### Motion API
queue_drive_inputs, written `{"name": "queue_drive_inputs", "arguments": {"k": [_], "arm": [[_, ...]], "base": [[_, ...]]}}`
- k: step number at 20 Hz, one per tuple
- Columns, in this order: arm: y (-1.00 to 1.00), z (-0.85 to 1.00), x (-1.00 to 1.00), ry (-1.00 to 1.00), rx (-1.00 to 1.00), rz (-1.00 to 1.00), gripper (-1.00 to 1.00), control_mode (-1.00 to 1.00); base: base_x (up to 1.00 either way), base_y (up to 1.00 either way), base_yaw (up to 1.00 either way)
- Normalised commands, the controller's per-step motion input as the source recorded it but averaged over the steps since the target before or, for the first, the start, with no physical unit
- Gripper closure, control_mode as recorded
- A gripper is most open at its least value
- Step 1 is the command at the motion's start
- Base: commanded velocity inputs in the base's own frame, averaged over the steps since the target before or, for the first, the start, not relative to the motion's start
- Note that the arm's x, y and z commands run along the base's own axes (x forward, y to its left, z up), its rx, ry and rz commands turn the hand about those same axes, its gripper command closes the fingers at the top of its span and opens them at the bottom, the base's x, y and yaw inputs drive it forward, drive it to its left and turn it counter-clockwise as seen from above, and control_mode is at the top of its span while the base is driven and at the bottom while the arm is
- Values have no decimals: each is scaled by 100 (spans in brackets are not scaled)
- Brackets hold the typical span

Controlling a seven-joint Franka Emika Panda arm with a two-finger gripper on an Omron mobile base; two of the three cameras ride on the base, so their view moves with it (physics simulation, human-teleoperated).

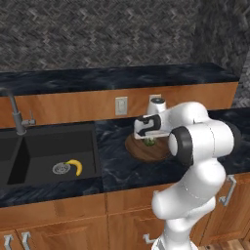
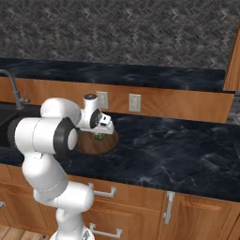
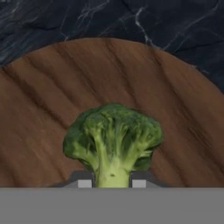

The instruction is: Pick the broccolis from the cabinet and place them in one bowl. Pick the banana from the sink and place it in the other bowl.

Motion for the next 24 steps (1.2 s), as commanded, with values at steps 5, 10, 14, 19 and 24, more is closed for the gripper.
{"name": "queue_drive_inputs", "arguments": {"k": [5, 10, 14, 19, 24], "arm": [[2, -40, 21, 4, 2, 0, 100, -100], [0, -40, 22, 1, 2, 0, 100, -100], [0, -25, 13, 0, 0, 0, -100, -100], [0, -11, -1, 5, 0, 0, -100, -100], [0, -1, -7, 5, 0, 0, -100, -100]], "base": [[0, 0, 0], [0, 0, 0], [0, 0, 0], [0, 0, 0], [0, 0, 0]]}}
